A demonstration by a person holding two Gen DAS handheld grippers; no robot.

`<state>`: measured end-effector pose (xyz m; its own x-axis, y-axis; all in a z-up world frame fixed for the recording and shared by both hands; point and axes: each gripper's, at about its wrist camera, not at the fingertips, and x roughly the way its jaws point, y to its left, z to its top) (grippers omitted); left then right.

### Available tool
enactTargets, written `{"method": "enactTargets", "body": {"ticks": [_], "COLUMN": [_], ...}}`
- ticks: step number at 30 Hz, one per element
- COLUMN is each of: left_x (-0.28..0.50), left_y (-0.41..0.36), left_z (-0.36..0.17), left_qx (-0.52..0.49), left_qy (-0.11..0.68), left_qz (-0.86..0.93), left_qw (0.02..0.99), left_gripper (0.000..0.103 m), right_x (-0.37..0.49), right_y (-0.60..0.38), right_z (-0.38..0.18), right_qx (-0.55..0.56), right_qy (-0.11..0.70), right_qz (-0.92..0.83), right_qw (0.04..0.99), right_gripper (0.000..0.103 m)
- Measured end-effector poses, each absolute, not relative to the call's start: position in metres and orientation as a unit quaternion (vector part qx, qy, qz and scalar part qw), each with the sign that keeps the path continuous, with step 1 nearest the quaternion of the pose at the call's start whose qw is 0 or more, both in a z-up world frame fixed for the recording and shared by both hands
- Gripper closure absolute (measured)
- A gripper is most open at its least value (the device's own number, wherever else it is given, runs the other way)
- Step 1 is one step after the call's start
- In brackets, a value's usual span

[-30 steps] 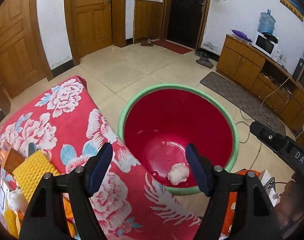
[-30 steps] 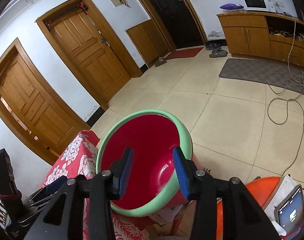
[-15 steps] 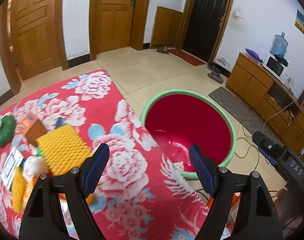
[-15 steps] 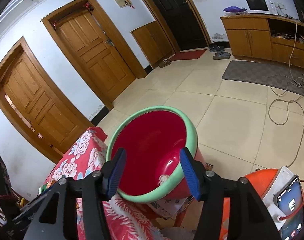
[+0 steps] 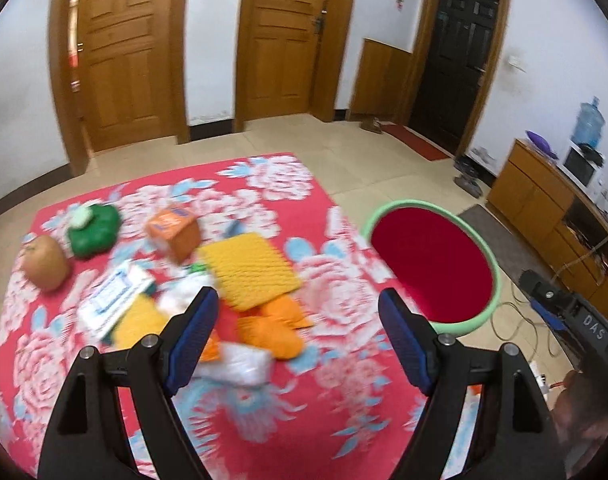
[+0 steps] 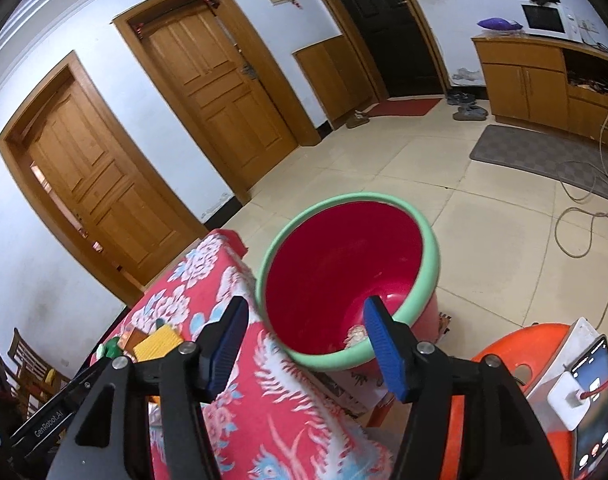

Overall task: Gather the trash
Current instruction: 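Return to the table and grasp the yellow foam net with the left tool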

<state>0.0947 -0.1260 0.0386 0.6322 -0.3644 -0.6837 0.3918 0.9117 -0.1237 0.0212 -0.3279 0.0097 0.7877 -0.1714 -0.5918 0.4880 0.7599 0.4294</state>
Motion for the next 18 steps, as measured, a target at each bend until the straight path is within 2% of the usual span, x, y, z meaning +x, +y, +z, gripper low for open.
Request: {"method": "enactTargets", "body": {"ticks": [10,18], "left_x": [0.101,0.113], "left_y": [-0.049,-0.035], "left_z": [0.014,-0.011], "left_qx": [0.004,-0.005], "left_qy": [0.394,0.415], "left_qz": [-0.120,-0.108], "left_qw": [0.911,0.904], "left_gripper": [0.022,0.022], "right_x": [0.037,0.047], "right_y": [-0.298,-0.280], "right_z": [-0.009,-0.024], "right_qx": [0.283,0.273], "right_qy": [0.298,0.331], "right_qz": [-0.143,-0.126], "right_qw": [0.900,0.894], "right_gripper": [0.040,0.040]}}
